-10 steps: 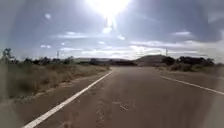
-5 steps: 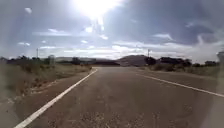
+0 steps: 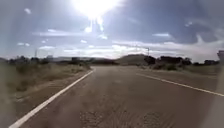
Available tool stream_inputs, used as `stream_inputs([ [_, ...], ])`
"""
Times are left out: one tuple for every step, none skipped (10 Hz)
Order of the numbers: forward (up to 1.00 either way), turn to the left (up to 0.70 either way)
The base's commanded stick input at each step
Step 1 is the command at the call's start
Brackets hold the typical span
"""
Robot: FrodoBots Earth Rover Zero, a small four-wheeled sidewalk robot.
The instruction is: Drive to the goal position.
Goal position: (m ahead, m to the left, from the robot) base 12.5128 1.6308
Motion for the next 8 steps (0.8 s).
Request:
stream_inputs([
  [1.00,0.00],
  [1.00,0.00],
  [1.00,0.00],
  [1.00,0.00],
  [1.00,0.00],
  [1.00,0.00],
  [1.00,0.00],
  [1.00,0.00],
])
